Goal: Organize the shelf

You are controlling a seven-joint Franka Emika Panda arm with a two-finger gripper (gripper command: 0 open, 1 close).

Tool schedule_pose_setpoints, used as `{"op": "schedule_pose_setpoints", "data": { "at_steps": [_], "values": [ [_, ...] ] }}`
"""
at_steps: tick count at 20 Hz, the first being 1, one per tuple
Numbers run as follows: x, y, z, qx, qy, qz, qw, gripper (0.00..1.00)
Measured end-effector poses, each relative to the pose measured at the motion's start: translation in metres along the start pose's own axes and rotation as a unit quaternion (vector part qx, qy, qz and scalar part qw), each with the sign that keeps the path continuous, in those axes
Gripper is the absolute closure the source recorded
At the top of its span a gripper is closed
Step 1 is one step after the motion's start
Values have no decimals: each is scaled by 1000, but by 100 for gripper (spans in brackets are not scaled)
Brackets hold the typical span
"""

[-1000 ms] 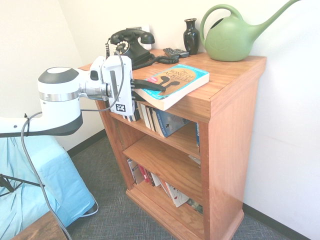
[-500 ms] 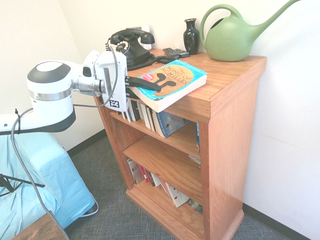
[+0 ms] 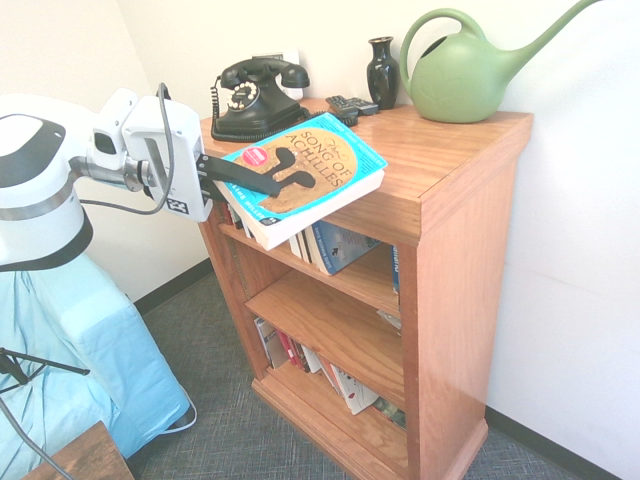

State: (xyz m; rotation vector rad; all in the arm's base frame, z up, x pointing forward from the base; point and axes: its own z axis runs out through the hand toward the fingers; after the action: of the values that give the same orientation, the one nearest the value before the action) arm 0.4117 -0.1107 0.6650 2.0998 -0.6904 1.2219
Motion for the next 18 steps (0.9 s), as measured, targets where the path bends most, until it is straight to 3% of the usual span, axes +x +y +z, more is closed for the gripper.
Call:
{"op": "schedule_pose_setpoints", "data": {
  "at_steps": [9,18],
  "values": [
    [-37,51,-33,51,-49,57,996,100],
    [-115,38,-25,97,-94,67,989,100]
  ]
}}
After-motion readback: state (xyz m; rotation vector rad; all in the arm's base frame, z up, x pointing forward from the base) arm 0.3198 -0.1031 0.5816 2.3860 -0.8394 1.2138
